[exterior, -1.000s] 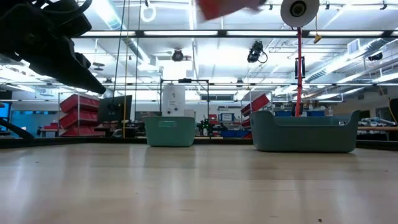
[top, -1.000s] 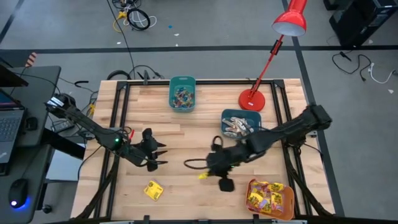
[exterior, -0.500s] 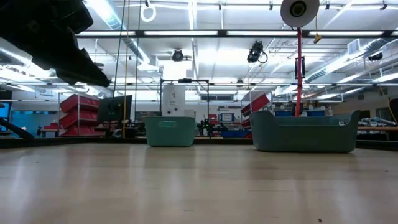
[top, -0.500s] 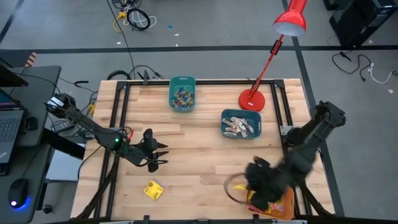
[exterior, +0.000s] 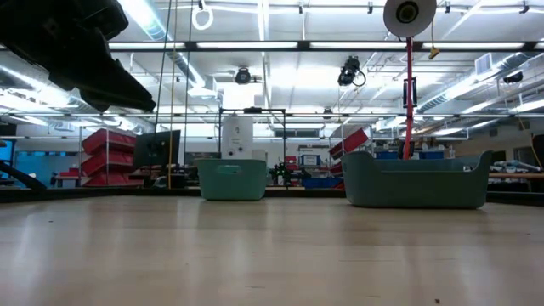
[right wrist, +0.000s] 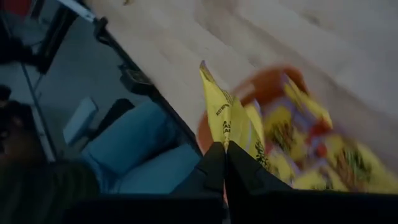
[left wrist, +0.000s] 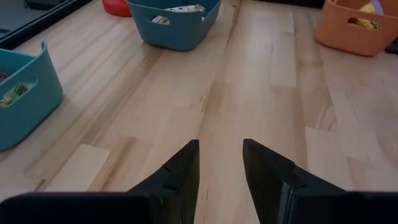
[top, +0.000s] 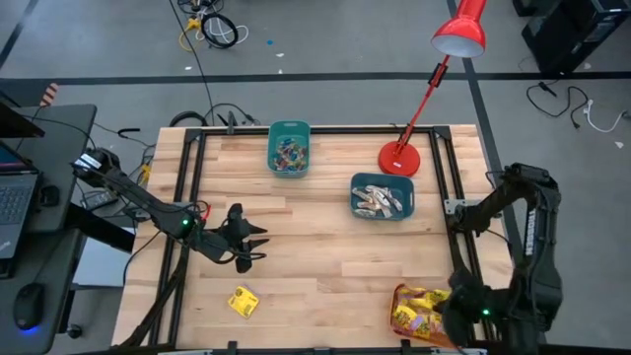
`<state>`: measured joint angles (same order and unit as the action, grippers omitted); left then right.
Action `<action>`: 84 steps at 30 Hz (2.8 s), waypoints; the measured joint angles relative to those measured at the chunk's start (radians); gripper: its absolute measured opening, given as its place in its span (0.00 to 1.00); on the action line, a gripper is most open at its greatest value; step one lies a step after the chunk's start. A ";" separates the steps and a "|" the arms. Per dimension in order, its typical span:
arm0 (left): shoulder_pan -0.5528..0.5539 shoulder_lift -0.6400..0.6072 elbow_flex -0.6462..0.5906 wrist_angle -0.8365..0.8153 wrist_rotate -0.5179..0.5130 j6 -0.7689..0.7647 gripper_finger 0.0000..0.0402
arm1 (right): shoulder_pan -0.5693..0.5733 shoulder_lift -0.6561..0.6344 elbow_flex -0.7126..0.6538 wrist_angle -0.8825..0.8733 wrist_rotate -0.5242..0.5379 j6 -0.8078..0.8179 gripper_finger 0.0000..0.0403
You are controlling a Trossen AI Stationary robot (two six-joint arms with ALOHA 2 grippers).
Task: Sort candy
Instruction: Put the yellow candy bag into the orange bin
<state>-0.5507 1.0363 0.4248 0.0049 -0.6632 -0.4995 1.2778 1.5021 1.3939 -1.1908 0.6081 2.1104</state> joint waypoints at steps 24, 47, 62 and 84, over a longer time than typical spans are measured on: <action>0.000 0.000 0.000 0.004 -0.028 0.001 0.31 | 0.070 0.001 -0.442 0.451 -0.067 0.138 0.04; -0.059 -0.002 0.000 -0.125 0.759 -0.192 0.31 | -0.076 -0.130 -0.442 0.301 0.179 -0.161 0.27; -0.245 -0.002 -0.001 -0.274 0.634 -0.529 0.31 | -0.438 -0.253 -0.442 0.514 0.255 -1.039 0.27; -0.355 0.120 -0.001 -0.154 0.566 -0.608 0.31 | -0.528 -0.178 -0.442 0.720 0.156 -1.234 0.27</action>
<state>-0.9058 1.1563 0.4240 -0.1488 -0.0975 -1.1078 0.7498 1.3239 0.9520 -0.4710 0.7639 0.8762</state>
